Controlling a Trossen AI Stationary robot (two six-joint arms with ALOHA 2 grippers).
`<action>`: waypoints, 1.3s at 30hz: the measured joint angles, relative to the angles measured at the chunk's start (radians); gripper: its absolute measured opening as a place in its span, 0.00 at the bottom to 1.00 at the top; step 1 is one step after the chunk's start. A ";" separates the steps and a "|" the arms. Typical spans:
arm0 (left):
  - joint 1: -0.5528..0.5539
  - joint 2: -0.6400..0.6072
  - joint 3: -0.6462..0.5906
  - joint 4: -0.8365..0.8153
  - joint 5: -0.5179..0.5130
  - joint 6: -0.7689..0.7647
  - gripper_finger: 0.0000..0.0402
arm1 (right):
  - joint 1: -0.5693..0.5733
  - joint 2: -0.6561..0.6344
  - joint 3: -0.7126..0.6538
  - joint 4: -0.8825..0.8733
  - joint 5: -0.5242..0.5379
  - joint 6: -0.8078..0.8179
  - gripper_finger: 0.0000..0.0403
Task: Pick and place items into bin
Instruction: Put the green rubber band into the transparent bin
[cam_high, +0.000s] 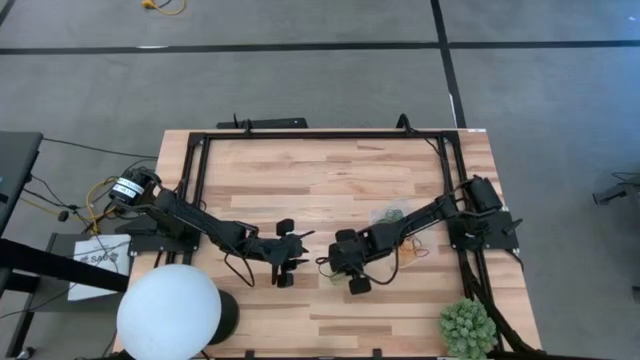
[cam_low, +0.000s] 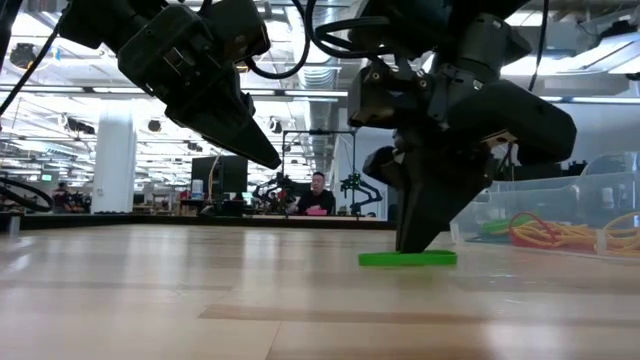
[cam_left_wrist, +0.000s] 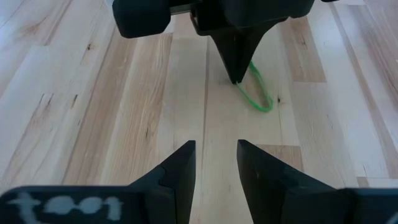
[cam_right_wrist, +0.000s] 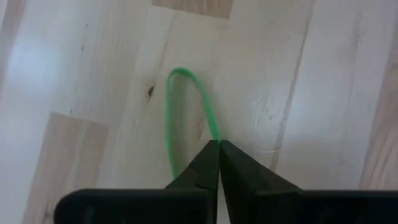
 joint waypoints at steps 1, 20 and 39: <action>0.000 0.000 0.000 0.000 0.000 0.000 0.27 | 0.002 0.000 0.000 -0.001 0.000 -0.011 0.02; 0.000 0.000 0.000 -0.009 0.000 0.000 0.27 | 0.170 -0.151 0.129 -0.696 0.722 0.412 0.00; 0.000 0.000 0.000 -0.007 0.000 -0.024 0.27 | 0.191 -0.267 -0.092 -0.772 0.642 0.837 0.00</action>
